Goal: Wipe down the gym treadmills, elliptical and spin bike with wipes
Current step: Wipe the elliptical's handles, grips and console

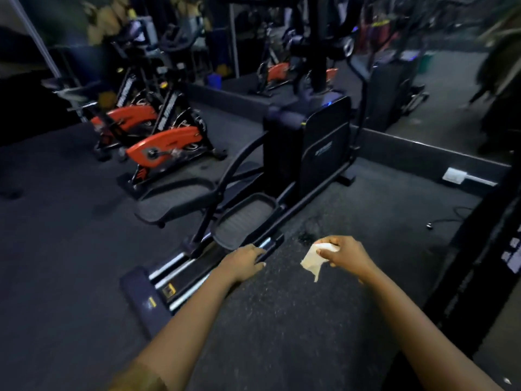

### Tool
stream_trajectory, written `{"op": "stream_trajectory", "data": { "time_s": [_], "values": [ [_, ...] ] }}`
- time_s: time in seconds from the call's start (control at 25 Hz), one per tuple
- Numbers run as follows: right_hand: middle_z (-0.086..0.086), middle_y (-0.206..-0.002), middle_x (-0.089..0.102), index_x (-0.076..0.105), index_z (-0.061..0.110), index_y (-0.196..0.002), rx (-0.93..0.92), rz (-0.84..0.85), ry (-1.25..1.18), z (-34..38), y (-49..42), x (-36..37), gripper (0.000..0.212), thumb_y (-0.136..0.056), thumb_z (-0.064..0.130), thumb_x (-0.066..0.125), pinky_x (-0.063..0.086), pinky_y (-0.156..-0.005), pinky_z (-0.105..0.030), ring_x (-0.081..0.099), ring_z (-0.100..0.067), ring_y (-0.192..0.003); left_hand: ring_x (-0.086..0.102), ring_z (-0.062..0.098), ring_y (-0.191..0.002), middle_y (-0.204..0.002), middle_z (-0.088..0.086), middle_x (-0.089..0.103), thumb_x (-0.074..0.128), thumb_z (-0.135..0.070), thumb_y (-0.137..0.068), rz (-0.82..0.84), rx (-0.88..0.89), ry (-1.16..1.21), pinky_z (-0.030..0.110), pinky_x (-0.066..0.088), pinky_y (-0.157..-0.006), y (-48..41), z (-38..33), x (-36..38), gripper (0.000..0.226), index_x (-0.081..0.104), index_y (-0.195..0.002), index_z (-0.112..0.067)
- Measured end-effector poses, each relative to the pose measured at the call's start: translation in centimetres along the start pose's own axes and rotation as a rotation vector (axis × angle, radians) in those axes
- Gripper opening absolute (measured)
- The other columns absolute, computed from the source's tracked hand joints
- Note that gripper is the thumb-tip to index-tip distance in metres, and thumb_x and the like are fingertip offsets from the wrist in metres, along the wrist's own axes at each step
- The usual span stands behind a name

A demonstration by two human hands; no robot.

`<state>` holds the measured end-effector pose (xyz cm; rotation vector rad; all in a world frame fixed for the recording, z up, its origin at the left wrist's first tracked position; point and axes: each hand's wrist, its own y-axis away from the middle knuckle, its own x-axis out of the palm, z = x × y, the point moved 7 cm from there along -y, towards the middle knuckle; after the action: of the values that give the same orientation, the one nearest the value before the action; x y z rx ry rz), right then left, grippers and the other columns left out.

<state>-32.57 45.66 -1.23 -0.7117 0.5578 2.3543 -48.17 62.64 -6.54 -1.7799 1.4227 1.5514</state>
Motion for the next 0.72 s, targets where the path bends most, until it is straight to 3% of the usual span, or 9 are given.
{"op": "stream_trajectory", "data": {
  "time_s": [0.2, 0.44, 0.64, 0.72],
  "values": [
    [-0.002, -0.084, 0.067, 0.069, 0.017, -0.102, 0.057, -0.155, -0.001, 0.0, -9.0, -7.5, 0.017, -0.086, 0.015, 0.064, 0.045, -0.051, -0.009, 0.059, -0.008, -0.059, 0.043, 0.027, -0.127, -0.142, 0.009, 0.041, 0.044, -0.034, -0.100, 0.042, 0.169, -0.060, 0.039, 0.038, -0.103, -14.1, -4.3, -5.7, 0.047, 0.039, -0.144, -0.017],
    [0.007, -0.056, 0.063, 0.068, 0.020, -0.092, 0.073, -0.298, -0.059, 1.2, -21.1, -14.1, 0.011, -0.083, 0.014, 0.067, 0.043, -0.049, -0.008, 0.052, 0.004, -0.042, 0.043, 0.023, -0.129, -0.144, 0.007, 0.042, 0.046, -0.035, -0.099, 0.021, 0.354, -0.073, 0.033, 0.037, -0.104, -29.1, -7.6, -12.5, 0.047, 0.041, -0.143, -0.017],
    [0.000, -0.078, 0.071, 0.069, 0.023, -0.090, 0.028, -0.223, -0.190, 5.1, -30.5, -16.3, 0.013, -0.080, 0.015, 0.072, 0.056, -0.071, -0.024, 0.066, -0.010, -0.068, 0.050, 0.016, -0.124, -0.133, 0.003, 0.055, 0.054, -0.027, -0.096, -0.184, 0.455, 0.307, 0.027, 0.036, -0.106, -35.9, -6.8, -22.1, 0.041, 0.050, -0.136, -0.020],
    [-0.002, -0.082, 0.070, 0.067, 0.017, -0.099, 0.018, -0.153, -0.362, 6.8, -32.6, -16.6, 0.021, -0.081, 0.005, 0.069, 0.054, -0.067, -0.019, 0.064, -0.007, -0.069, 0.055, 0.009, -0.118, -0.123, -0.001, 0.061, 0.059, -0.022, -0.093, -0.219, 0.456, 0.550, 0.026, 0.039, -0.106, -37.1, -6.3, -24.4, 0.035, 0.055, -0.128, -0.030]
  ]
}}
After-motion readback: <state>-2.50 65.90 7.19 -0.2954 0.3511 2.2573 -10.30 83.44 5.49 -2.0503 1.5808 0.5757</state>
